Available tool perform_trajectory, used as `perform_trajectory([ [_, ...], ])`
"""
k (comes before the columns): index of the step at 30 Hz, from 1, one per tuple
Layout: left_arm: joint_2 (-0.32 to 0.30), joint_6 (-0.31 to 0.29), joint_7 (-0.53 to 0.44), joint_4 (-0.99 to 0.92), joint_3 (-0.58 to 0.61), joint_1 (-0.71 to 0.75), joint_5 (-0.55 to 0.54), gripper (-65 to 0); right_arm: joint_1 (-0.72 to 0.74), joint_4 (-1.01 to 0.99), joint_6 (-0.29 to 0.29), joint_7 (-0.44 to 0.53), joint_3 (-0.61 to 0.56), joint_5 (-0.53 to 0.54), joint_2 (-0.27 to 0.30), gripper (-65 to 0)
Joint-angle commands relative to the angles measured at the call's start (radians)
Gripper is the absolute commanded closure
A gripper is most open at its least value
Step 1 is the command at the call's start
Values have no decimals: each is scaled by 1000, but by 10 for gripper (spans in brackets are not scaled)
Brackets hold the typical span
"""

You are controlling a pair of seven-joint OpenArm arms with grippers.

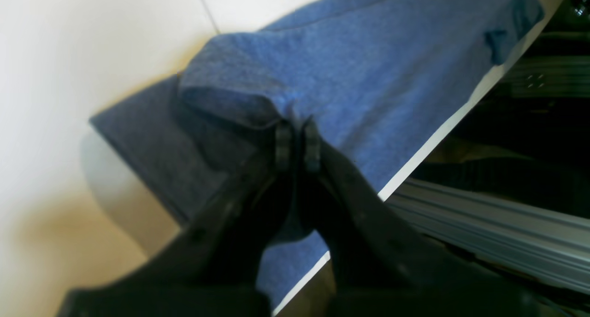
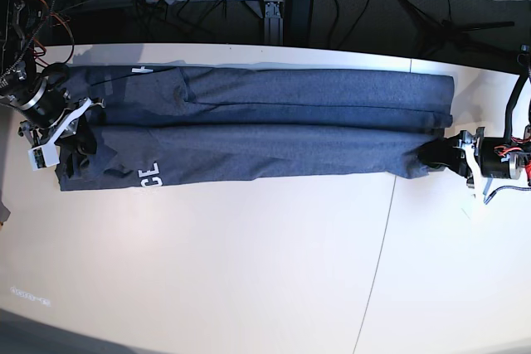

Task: Fold the T-shirt properly
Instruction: 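Flatten the folded strip and release both grippers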

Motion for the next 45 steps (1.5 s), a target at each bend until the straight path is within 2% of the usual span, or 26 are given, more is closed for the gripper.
perform_trajectory([
  [1,-23,-20,-6,12,-9,-21,-17,0,10,16,68,21,13,8,21,0],
  [6,-22,-20,-2,12,-9,-21,-17,0,10,16,68,20,12,8,16,0],
  [7,-22,-20,-1,12,-9,-21,-17,0,10,16,68,20,12,7,16,-55],
  [9,-23,-20,18,12,-9,-21,-17,0,10,16,68,21,12,4,16,-250],
  [11,-24,-20,39,12,-9,-21,-17,-157,10,16,68,21,12,4,13,-393],
  [13,-29,-20,42,12,-9,-18,-17,-286,10,16,67,21,12,8,10,-429],
  [14,-33,-20,42,12,-9,-18,-17,-316,10,16,66,21,12,13,9,-429],
  [15,-37,-20,41,12,-9,-18,-17,-320,11,16,65,23,13,20,5,-429],
  [21,-53,-20,30,13,-26,-19,-17,-319,30,19,65,25,16,91,-3,-428],
  [29,-52,-20,-2,13,-148,-19,-17,-317,53,82,65,21,59,122,-48,-413],
  [30,-52,-20,-5,13,-155,-19,-17,-310,61,81,65,21,65,103,-56,-360],
  [31,-52,-20,-8,13,-159,-19,-17,-289,68,80,65,26,69,69,-63,-267],
  [33,-50,-20,-15,12,-158,-18,-17,-211,81,77,64,34,70,-20,-70,-10],
  [36,-47,-20,-45,12,-158,-14,-17,-97,106,47,64,44,70,-133,-80,0],
  [39,-47,-20,-57,12,-158,-6,-17,-10,124,-25,64,48,70,-156,-80,0],
  [45,-47,-20,-56,12,-158,8,-17,0,133,-111,64,38,71,-124,-80,0],
])
